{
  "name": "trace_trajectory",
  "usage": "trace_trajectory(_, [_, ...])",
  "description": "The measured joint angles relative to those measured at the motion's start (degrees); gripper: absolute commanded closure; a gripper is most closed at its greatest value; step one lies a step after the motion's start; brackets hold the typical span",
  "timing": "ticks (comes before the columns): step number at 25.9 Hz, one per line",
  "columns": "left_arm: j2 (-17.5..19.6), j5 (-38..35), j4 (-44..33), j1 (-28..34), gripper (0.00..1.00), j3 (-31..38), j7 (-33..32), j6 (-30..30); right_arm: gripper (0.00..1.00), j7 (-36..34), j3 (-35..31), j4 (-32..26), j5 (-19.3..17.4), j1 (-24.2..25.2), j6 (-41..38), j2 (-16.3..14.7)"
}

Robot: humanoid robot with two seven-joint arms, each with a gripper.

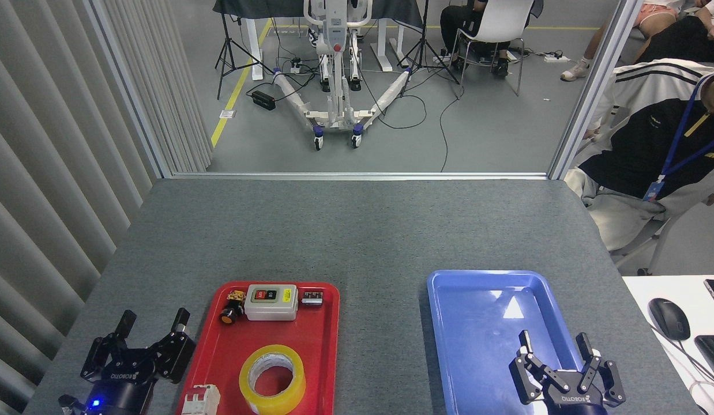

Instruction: Place and move tape with both arms

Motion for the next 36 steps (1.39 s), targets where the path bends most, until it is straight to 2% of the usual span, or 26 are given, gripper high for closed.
trace_trajectory(15, [0.6,0.2,0.1,-0.2,0.0,0.3,-0.8,0.1,0.01,-0.1,0.0,-0.5,-0.1,0.6,3.1,0.1])
trace_trajectory(19, [2.3,0.7,0.2,-1.3,0.0,0.1,-2.7,-0.6,0.01,-0.4,0.0,-0.4,0.0,0.7,2.8,0.2])
trace_trajectory(21, [3.7,1.1,0.3,-2.8,0.0,-0.3,-6.1,-1.9,0.01,-0.5,0.0,-0.4,0.1,0.8,2.7,0.3])
trace_trajectory(27, [5.5,1.8,0.4,-8.2,0.0,-2.2,-25.8,-6.1,0.01,0.3,-0.1,-0.2,0.2,1.0,2.7,0.4])
trace_trajectory(30, [5.7,1.9,0.3,-11.3,0.0,-4.9,-33.7,-11.0,0.01,0.6,-0.2,-0.1,0.2,1.1,2.7,0.5])
trace_trajectory(34, [5.8,2.0,0.8,-14.9,0.0,-7.4,-38.8,-21.1,0.01,0.6,-0.3,-0.1,0.2,1.2,2.4,0.7])
trace_trajectory(36, [5.7,2.0,1.9,-16.4,0.0,-8.5,-41.0,-23.5,0.01,0.6,-0.3,-0.1,0.2,1.3,2.2,0.8])
